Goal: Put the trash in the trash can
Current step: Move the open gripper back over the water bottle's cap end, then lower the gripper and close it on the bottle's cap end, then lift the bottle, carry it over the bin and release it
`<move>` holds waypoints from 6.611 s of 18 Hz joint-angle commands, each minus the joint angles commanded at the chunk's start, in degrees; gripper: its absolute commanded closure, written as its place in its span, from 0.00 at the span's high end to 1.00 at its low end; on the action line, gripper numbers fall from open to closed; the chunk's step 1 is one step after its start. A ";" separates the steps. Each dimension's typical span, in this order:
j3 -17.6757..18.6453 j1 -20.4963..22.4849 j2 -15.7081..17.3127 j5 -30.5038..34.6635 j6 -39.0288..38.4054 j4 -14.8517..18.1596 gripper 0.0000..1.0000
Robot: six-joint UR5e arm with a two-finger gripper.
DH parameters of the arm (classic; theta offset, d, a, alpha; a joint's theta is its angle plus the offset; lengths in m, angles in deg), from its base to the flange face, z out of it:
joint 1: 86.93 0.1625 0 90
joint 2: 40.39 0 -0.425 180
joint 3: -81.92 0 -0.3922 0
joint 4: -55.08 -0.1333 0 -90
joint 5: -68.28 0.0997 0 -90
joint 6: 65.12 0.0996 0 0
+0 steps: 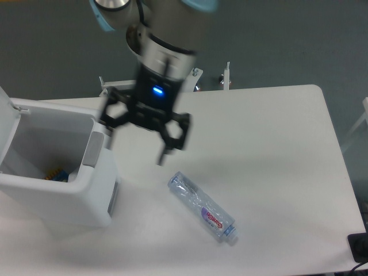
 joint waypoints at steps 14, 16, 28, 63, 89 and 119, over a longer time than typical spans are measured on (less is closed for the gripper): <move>-7.56 6.34 -18.90 9.47 -0.26 -0.53 1.00; -7.56 6.26 -19.96 11.33 -0.44 -0.26 1.00; -11.25 1.86 -28.66 18.72 -12.30 -0.61 1.00; -7.91 -1.66 -27.26 23.03 -14.15 -1.14 0.52; -9.85 -0.86 -4.85 -2.45 -14.41 -8.44 0.28; 8.26 -8.71 6.94 -11.34 -12.92 -16.70 1.00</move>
